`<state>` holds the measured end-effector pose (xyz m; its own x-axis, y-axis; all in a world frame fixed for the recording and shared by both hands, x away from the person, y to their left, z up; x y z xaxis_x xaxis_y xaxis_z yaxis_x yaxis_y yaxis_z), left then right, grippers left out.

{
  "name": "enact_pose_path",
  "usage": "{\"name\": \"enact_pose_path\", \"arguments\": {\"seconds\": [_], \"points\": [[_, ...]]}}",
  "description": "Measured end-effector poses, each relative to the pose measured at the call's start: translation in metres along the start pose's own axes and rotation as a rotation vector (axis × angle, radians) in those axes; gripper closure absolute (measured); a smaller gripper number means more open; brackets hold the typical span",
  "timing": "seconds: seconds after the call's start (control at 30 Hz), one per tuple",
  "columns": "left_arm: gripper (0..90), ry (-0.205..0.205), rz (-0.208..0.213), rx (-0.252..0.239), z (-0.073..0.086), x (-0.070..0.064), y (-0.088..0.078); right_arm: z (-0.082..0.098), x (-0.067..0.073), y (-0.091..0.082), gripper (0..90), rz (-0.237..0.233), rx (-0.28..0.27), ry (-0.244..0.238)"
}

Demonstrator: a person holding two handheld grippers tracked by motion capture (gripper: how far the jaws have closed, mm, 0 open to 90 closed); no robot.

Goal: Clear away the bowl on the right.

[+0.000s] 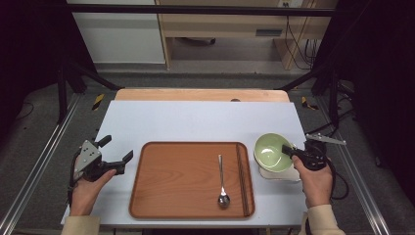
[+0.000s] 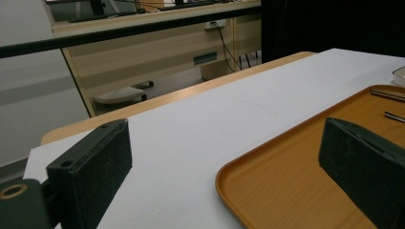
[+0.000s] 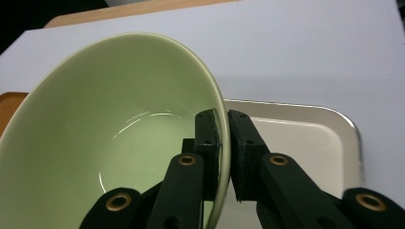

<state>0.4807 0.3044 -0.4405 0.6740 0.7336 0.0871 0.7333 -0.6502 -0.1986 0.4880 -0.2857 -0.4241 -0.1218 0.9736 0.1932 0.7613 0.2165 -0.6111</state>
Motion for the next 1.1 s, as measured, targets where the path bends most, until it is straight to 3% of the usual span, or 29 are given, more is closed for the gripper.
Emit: {"name": "enact_pose_path", "arguments": {"seconds": [0.27, 0.47, 0.63, 1.1], "points": [[3.9, -0.005, -0.014, -0.019, -0.004, 0.005, -0.003, -0.001, 0.026, 0.004, 83.3, -0.053, 0.012, -0.038], [4.1, 0.002, -0.004, -0.003, -0.001, 0.002, -0.002, 0.000, 0.049, 0.013, 83.3, -0.086, 0.033, -0.086], [4.1, -0.003, -0.010, -0.016, -0.003, 0.004, -0.005, 0.000, 0.069, 0.022, 83.3, -0.124, 0.054, -0.090], [4.2, -0.013, -0.027, -0.044, -0.007, 0.009, -0.014, -0.007, 0.119, 0.033, 83.4, -0.182, 0.101, -0.195]]}}
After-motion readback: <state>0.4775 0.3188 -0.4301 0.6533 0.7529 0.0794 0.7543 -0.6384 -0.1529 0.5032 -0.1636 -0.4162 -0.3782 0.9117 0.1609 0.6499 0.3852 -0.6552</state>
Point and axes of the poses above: each handheld gripper's, and its own axes: y roughly forward along the jaws, z roughly out of its underside, x roughly to its left, the point moved 3 cm from there along y, roughly forward along the jaws, and after that the axes turned 10 degrees about z, right-handed, at the moved point
